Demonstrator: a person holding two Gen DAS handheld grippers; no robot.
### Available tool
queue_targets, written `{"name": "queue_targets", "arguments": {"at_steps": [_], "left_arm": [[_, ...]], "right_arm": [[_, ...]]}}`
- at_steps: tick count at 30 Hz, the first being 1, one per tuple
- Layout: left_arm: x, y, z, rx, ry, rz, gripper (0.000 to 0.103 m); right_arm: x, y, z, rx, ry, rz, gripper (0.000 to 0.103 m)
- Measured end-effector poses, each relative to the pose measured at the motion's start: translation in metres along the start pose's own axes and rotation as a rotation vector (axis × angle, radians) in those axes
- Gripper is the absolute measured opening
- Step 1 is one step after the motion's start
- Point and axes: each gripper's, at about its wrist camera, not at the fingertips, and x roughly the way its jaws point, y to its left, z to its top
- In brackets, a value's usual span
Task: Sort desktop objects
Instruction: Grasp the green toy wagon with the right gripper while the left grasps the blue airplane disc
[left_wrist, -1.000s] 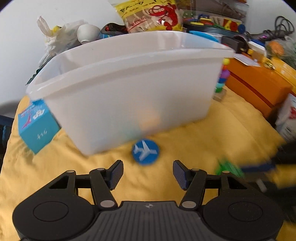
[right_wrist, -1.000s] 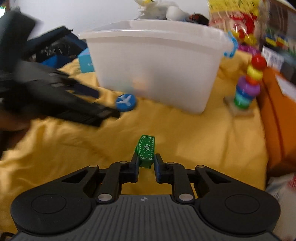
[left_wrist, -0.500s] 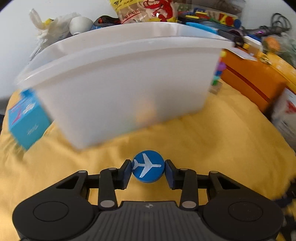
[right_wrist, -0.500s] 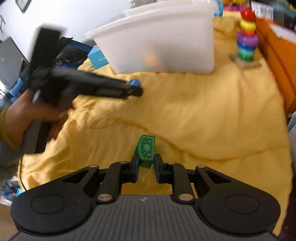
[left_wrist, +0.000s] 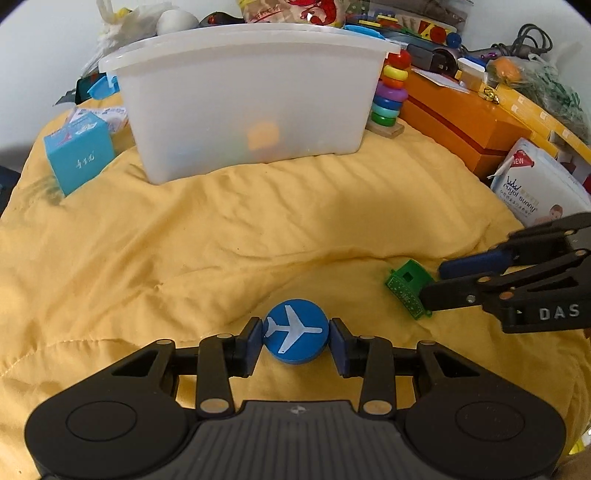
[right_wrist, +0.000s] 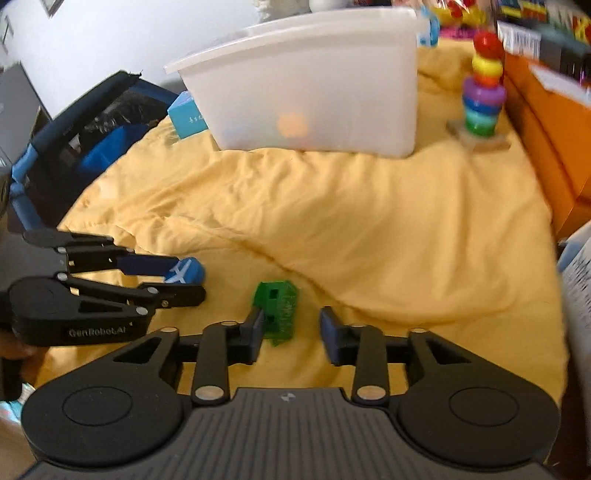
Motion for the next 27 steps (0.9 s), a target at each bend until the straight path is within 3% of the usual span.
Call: {"name": "queue_targets", "arguments": {"at_steps": [3, 6, 14, 16, 18, 22, 23, 27], "left_arm": [[0.001, -0.003, 0.002, 0.011, -0.003, 0.009, 0.043], [0.001, -0.005, 0.001, 0.026, -0.008, 0.013, 0.043], [0.000, -0.005, 0.001, 0.031, -0.006, 0.018, 0.045], [0.000, -0.005, 0.000, 0.026, -0.007, 0.019, 0.046], [0.000, -0.005, -0.002, 0.021, -0.011, 0.017, 0.048], [0.002, -0.006, -0.002, 0.026, -0.014, 0.006, 0.050], [0.001, -0.005, -0.003, 0.033, -0.023, 0.008, 0.042], [-0.008, -0.006, -0.003, 0.040, -0.035, -0.017, 0.042]], "right_arm": [[-0.010, -0.002, -0.001, 0.012, -0.052, 0.017, 0.043], [-0.019, 0.009, -0.005, -0.072, -0.085, -0.002, 0.053], [-0.003, 0.034, -0.006, -0.204, -0.070, -0.062, 0.050], [0.006, 0.040, -0.005, -0.233, -0.059, -0.096, 0.048], [0.013, 0.040, -0.006, -0.239, -0.036, -0.122, 0.033], [0.016, 0.035, -0.012, -0.234, -0.028, -0.114, 0.027], [0.016, 0.035, -0.012, -0.233, -0.027, -0.112, 0.024], [0.007, 0.032, -0.008, -0.182, -0.018, -0.065, 0.024]]}}
